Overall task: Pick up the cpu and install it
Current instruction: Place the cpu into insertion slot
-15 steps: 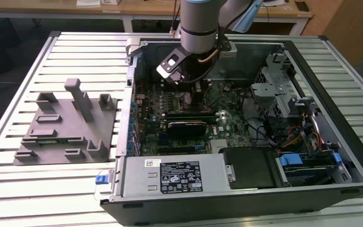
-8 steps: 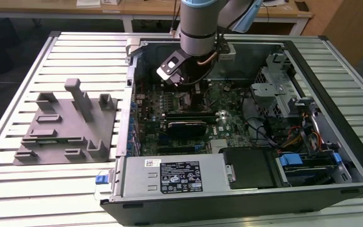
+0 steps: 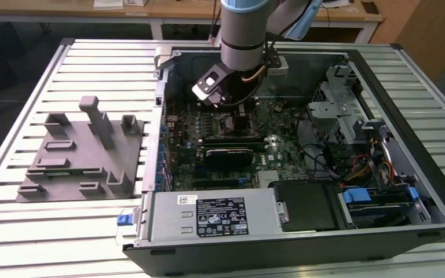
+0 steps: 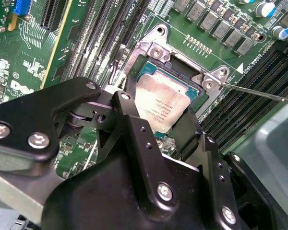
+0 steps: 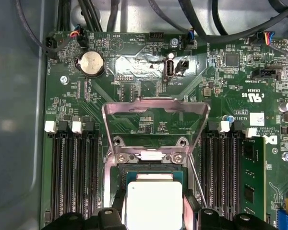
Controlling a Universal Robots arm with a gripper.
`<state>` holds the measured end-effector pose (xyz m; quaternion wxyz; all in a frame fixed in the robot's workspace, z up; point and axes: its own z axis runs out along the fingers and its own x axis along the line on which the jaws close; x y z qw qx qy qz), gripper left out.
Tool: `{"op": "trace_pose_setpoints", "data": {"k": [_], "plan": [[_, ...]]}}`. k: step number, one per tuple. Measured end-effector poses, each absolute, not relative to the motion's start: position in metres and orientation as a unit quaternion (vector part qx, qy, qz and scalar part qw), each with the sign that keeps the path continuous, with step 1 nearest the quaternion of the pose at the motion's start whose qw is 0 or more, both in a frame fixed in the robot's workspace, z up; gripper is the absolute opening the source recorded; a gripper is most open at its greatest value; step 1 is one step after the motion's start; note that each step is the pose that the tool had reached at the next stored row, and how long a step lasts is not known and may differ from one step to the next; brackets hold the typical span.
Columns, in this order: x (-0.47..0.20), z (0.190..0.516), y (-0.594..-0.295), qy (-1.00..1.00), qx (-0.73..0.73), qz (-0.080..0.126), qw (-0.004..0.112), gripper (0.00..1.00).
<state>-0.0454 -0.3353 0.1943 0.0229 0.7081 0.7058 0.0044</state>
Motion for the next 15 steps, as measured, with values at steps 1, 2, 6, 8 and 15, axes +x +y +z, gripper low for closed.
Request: {"op": "trace_pose_setpoints", "data": {"k": [1,2,6,8,15], "plan": [[-0.0454,0.1940,-0.3353,0.705,0.708,0.005,0.023,0.54],[-0.0454,0.1937,-0.3353,0.705,0.709,0.005,0.023,0.54],[-0.0454,0.1936,-0.3350,0.705,0.709,0.005,0.023,0.54],[-0.0454,0.1931,-0.3337,0.705,0.709,0.005,0.023,0.54],[-0.0455,0.1899,-0.3336,0.705,0.709,0.004,0.023,0.54]]}}
